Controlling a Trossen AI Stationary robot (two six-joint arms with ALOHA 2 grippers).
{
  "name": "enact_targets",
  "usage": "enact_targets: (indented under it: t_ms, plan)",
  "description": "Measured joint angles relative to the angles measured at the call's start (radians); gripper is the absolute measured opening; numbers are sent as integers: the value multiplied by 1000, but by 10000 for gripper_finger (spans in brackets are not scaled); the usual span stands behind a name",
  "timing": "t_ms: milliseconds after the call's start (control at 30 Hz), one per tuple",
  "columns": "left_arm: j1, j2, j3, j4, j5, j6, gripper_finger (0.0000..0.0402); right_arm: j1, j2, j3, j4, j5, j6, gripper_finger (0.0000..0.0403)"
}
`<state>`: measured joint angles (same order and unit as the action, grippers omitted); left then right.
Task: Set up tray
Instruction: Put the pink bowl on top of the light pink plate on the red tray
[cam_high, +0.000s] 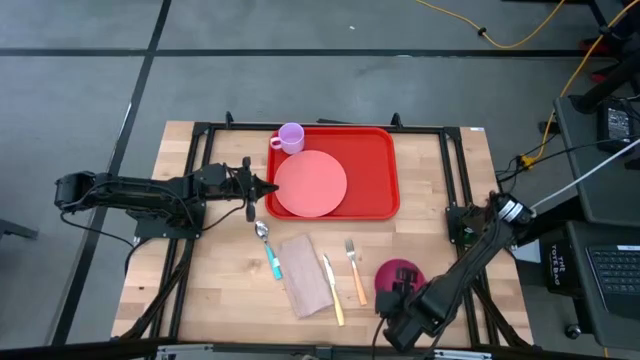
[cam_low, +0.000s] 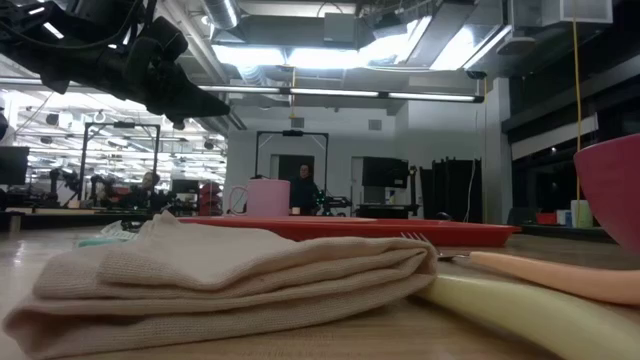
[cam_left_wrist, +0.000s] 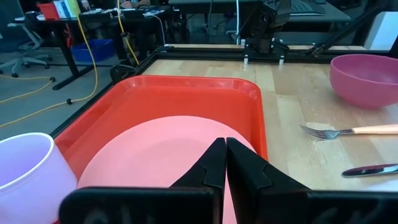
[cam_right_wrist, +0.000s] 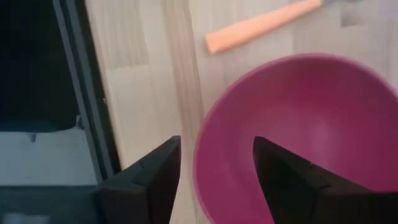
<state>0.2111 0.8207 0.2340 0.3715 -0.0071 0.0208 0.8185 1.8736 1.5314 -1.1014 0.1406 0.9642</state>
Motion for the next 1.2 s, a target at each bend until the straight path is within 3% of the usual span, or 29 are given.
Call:
enact_targets:
  t_ms: [533,767,967,1200]
  plan:
    - [0,0,0,-9,0,-8,4,0,72,0,18,7,3,200]
    - [0,0,0,-9,0,-8,4,-5,71,-17,63,77,30,199]
    - [0,0,0,-10,0,-8,6,-31,73,-113,169,-9,50,199]
    - [0,0,0,-10,0,-8,7,-43,73,-121,157,-36,48,199]
